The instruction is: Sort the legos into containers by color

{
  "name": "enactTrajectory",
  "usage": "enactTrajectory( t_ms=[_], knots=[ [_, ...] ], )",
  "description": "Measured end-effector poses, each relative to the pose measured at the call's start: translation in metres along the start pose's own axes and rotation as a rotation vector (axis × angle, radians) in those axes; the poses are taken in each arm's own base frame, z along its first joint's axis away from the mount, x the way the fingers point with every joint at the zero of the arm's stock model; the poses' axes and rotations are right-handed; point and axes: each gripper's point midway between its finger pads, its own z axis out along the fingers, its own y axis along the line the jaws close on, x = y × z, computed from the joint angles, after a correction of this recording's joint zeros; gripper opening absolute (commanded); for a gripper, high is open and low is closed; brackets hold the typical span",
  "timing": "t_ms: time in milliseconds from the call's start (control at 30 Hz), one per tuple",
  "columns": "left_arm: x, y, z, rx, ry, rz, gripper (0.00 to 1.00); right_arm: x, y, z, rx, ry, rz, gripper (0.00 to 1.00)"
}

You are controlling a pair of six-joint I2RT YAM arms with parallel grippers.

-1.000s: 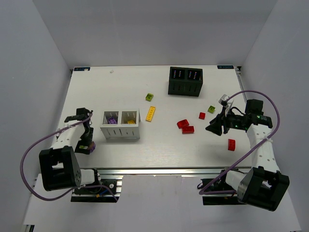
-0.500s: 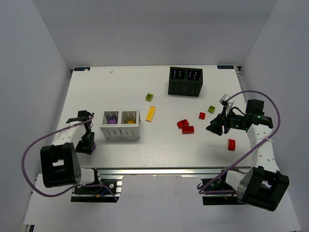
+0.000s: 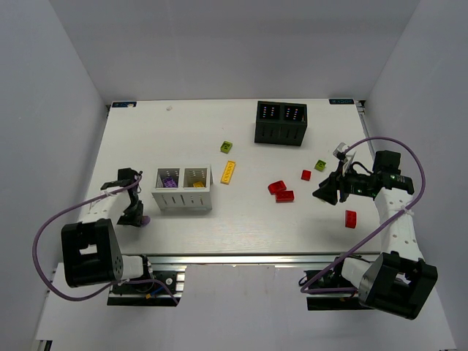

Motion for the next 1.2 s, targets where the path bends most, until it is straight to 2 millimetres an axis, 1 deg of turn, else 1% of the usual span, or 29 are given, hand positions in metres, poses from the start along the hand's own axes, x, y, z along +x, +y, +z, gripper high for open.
enactTrajectory(
  t_ms=[67,100,133,267,333,433,467,567,667,767,833,900,967,1000,1067,1100,1200],
  knots=[
    [-0.003,-0.009,-0.005,0.034,-0.003,-0.019,0.13,0.0,0.0,0.0,0.0,0.0,0.0,0.54],
    [-0.005,-0.015,-0.008,0.054,-0.006,-0.028,0.1,0.0,0.0,0.0,0.0,0.0,0.0,0.54],
    [-0.008,-0.024,-0.014,0.083,-0.009,-0.04,0.08,0.0,0.0,0.0,0.0,0.0,0.0,0.54],
    [-0.028,-0.057,-0.044,0.204,-0.045,-0.085,0.03,0.0,0.0,0.0,0.0,0.0,0.0,0.54],
    [-0.042,-0.068,-0.06,0.243,-0.083,-0.098,0.01,0.0,0.0,0.0,0.0,-0.001,0.0,0.54],
    [-0.061,-0.076,-0.079,0.277,-0.144,-0.109,0.0,-0.001,0.0,0.0,0.001,-0.002,-0.004,0.54],
    [-0.065,-0.076,-0.082,0.28,-0.162,-0.107,0.0,-0.001,0.001,-0.001,0.003,-0.003,-0.006,0.54],
    [-0.075,-0.072,-0.09,0.296,-0.203,-0.108,0.0,-0.002,0.001,-0.001,0.005,-0.007,-0.013,0.54],
    [-0.084,-0.077,-0.105,0.367,-0.233,-0.117,0.0,-0.004,0.002,-0.002,0.007,-0.011,-0.018,0.54],
    [-0.094,-0.095,-0.133,0.49,-0.253,-0.115,0.0,-0.005,0.003,-0.002,0.008,-0.015,-0.019,0.54],
    [-0.099,-0.113,-0.156,0.583,-0.258,-0.09,0.0,-0.005,0.003,-0.002,0.008,-0.016,-0.018,0.54],
    [-0.096,-0.132,-0.177,0.685,-0.24,-0.021,0.0,-0.005,0.002,-0.002,0.011,-0.017,-0.014,0.54],
    [-0.087,-0.149,-0.191,0.759,-0.206,0.081,0.0,-0.006,0.001,-0.002,0.015,-0.02,-0.02,0.54],
    [-0.08,-0.157,-0.195,0.781,-0.181,0.141,0.0,-0.007,0.0,-0.002,0.016,-0.022,-0.022,0.54],
    [-0.066,-0.171,-0.195,0.812,-0.136,0.252,0.0,-0.007,0.0,-0.002,0.018,-0.024,-0.024,0.54],
    [-0.057,-0.175,-0.192,0.823,-0.108,0.306,0.0,-0.007,-0.001,-0.002,0.018,-0.024,-0.024,0.54],
    [-0.026,-0.176,-0.182,0.846,-0.014,0.48,0.0,-0.005,-0.001,0.0,0.019,-0.024,-0.02,0.54]
  ],
)
